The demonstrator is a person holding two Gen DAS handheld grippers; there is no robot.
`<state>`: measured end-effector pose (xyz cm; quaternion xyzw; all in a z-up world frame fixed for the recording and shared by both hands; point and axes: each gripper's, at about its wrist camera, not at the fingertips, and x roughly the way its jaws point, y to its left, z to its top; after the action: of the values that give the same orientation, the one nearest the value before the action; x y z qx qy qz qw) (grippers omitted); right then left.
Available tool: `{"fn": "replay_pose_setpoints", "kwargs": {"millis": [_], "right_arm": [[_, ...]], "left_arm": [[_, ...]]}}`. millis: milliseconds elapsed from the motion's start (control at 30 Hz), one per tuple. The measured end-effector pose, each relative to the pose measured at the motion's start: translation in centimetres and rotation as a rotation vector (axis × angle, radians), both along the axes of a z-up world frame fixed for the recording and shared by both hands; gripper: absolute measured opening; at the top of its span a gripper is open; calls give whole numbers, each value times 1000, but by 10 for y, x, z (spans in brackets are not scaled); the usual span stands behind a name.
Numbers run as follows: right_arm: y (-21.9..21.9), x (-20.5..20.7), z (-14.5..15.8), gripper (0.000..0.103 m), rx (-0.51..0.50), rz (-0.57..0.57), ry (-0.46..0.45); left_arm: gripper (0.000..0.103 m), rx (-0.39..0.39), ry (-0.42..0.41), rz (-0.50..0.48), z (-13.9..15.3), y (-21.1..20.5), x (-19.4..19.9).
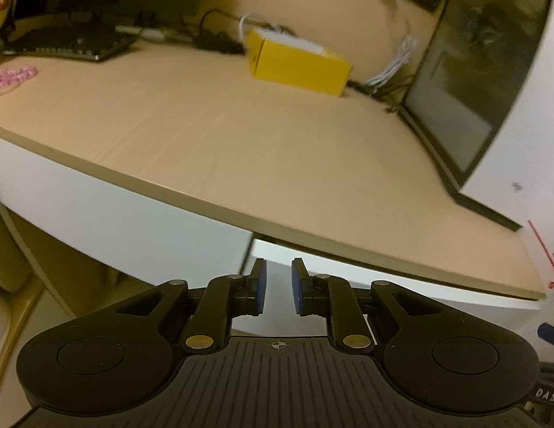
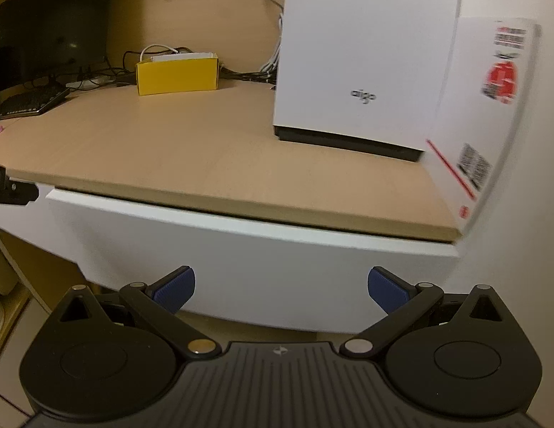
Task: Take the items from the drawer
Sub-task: 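Pull the white drawer open with the right tool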
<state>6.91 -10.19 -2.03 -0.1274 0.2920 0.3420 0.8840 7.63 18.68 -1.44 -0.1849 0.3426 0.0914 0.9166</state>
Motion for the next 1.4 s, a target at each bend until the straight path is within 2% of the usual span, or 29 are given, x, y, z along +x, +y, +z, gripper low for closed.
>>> {"fn": "replay_pose_setpoints", "kwargs": {"millis": [267,367,500,1033,1200,1400], "right_arm": [[48,17,-5,103,46,-68,53],[61,25,-8,103,64,-96,69],[76,31,-13,103,42,-87,65],[88,34,-19,103,-9,-62,41],[88,40,-20,103,19,-53,119],[87,38,-21,103,10,-47,117]], "left_arm": [[17,-66,19,80,-12,18,22],[17,-62,26,66,-14,17,26],[22,-55,36,31,-16,14,31],[26,2,79,-52,-12,7,38],[27,17,88,-70,-11,4,36],[27,18,99,-78,-10,4,32]]}}
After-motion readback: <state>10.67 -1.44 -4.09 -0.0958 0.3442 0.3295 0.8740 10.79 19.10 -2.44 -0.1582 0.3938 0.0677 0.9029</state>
